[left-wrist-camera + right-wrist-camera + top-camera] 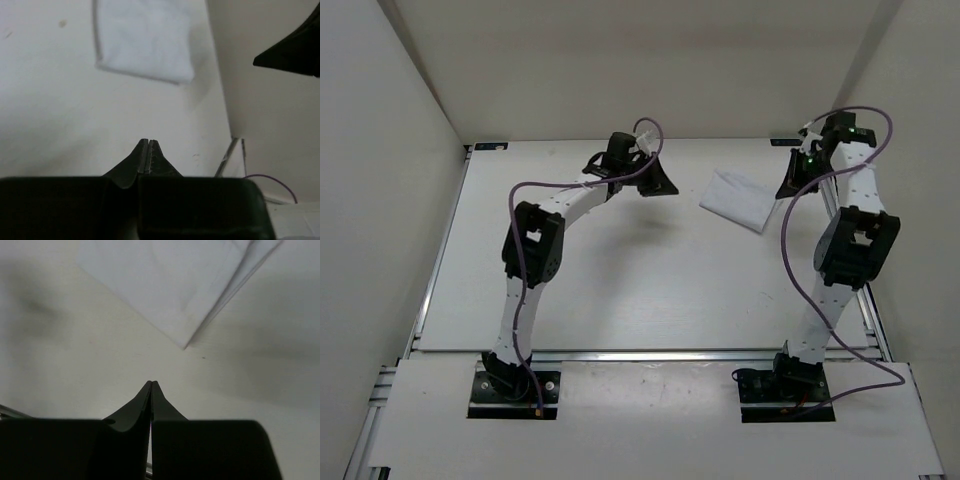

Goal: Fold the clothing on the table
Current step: Fold the skirt

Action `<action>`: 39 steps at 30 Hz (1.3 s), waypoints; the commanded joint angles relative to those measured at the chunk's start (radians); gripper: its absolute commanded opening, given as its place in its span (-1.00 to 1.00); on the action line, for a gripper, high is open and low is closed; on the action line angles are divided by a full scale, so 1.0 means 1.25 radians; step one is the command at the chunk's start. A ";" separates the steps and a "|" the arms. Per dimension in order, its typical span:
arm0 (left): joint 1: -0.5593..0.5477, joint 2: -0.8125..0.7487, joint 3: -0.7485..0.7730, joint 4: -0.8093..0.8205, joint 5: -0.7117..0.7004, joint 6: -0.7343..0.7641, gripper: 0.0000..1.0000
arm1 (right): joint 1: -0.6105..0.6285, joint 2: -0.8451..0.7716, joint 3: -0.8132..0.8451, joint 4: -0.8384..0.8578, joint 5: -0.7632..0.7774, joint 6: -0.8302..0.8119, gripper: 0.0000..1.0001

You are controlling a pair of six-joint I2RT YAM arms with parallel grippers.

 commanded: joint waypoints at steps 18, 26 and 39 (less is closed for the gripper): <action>-0.147 0.596 0.631 0.483 0.127 -0.611 -1.00 | -0.137 -0.302 -0.135 0.047 -0.173 0.003 -1.00; -0.146 0.573 0.669 0.455 0.020 -0.542 -1.00 | -0.162 -0.323 -0.161 0.051 -0.176 -0.008 -0.99; -0.146 0.502 0.686 0.131 -0.229 -0.225 -1.00 | -0.135 -0.310 -0.123 0.051 -0.189 0.009 -0.99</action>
